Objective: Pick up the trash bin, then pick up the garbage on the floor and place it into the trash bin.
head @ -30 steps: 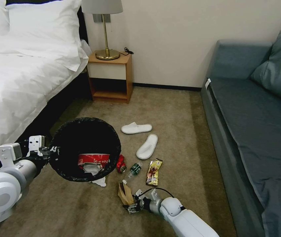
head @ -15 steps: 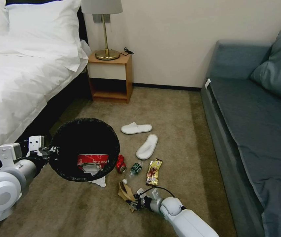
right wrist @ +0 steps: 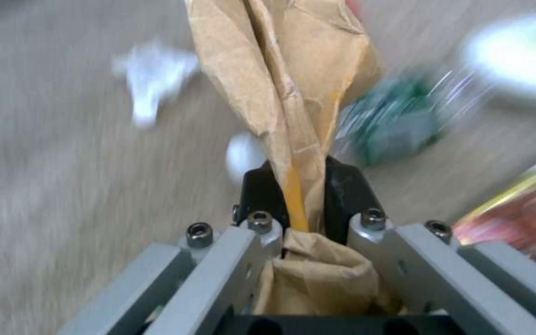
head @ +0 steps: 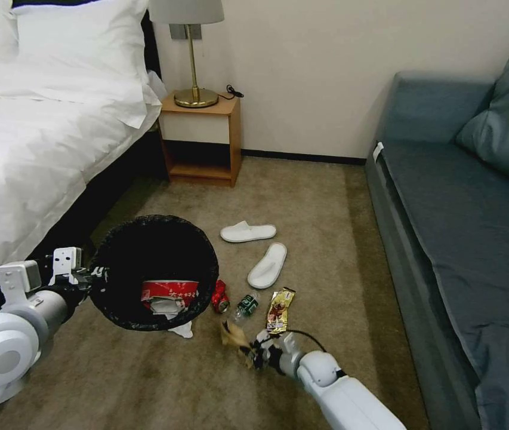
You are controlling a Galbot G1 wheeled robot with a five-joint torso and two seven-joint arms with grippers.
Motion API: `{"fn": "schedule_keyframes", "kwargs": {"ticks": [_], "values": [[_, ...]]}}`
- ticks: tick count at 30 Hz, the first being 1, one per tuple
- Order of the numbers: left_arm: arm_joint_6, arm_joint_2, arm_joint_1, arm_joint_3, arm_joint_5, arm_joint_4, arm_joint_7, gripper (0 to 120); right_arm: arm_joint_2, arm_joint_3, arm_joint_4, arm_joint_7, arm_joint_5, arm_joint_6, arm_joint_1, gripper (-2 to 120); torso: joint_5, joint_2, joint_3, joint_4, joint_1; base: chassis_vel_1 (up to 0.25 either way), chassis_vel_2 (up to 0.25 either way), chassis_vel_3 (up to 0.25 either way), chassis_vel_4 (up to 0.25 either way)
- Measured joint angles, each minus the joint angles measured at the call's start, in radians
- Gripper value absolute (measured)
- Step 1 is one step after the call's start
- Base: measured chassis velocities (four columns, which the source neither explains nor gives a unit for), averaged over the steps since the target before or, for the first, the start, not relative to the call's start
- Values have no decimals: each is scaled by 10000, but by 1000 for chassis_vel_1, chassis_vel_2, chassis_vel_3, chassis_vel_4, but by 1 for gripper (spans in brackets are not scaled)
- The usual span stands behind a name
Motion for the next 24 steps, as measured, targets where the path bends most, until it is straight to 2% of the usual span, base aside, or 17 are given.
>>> {"fn": "schedule_keyframes", "kwargs": {"ticks": [1, 3, 4, 6, 10, 12, 15, 22, 24], "values": [[0, 0, 0, 0, 0, 0, 0, 2, 0, 0, 0, 0, 0, 0, 0, 8, 0, 0, 0, 0, 0, 0, 0, 0, 0], [0, 30, 5, -7, -1, 3, 0, 2, -443, 707, 1446, 64, 325, -280, -282, 8, 5, 1, -2, 0, -1, 0, 0, 0, 0], [0, 30, 5, -7, -1, 3, 0, 2, -443, 707, 1446, 64, 325, -280, -282, 8, 5, 1, -2, 0, -1, 0, 0, 0, 0], [0, 35, -13, -17, -6, 39, -36, 2, -1005, 1596, 2908, 91, 870, -720, -670, 8, 5, 1, -1, -2, 0, 0, 0, 0, 0], [0, 13, -27, -46, -12, 49, -141, 2, -1398, 2278, 3727, 195, 1190, -964, -993, 8, 2, 0, -1, -2, 0, 0, 0, 0, 0], [0, -7, 32, -69, -23, 25, -185, 2, -1907, 3171, 4722, 425, 1662, -1166, -1427, 8, 5, 1, -1, -4, 0, 0, 0, 0, 0], [0, 21, 110, -50, -19, -2, -186, 2, -2338, 3797, 5543, 536, 2125, -1359, -1574, 8, 5, 2, -1, -4, 0, 0, 0, 0, 0], [0, 188, 137, 69, -37, 4, -159, 2, -3000, 4417, 6605, 646, 3057, -1763, -1000, 8, 4, 2, -1, -4, -1, 0, 0, 0, 0], [0, 264, 145, 234, -87, -4, -137, 2, -3351, 4283, 7026, 632, 3641, -1948, -253, 8, 1, 3, -1, -3, -1, 0, 0, 0, 0]]}}
